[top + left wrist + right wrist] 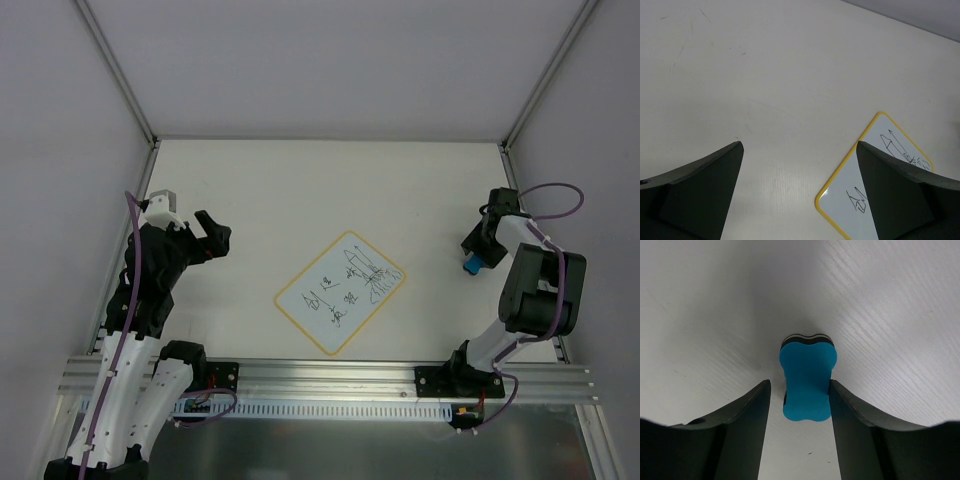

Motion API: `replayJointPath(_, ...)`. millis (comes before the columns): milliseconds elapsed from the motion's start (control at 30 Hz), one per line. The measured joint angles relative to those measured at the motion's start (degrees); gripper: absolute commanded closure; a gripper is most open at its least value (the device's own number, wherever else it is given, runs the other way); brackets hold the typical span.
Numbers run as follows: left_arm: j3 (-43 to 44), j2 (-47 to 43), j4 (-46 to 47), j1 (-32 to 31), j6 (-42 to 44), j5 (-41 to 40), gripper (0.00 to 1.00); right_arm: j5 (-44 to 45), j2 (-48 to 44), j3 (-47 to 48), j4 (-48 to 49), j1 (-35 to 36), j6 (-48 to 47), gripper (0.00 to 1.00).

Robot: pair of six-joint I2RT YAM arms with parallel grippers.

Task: Erase the whiteboard

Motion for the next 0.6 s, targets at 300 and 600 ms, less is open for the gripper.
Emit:
replayJointPath(300,0.0,0.0,0.0,0.0,0.0,0.0,0.01,-0.04,0.61,0.0,0.61,-0.35,-0.39,0.55)
replayJointPath(600,-0.02,0.04,0.02,0.0,-0.15,0.02,0.01,-0.02,0.26,-0.68,2.45,-0.26,-1.95,0.78)
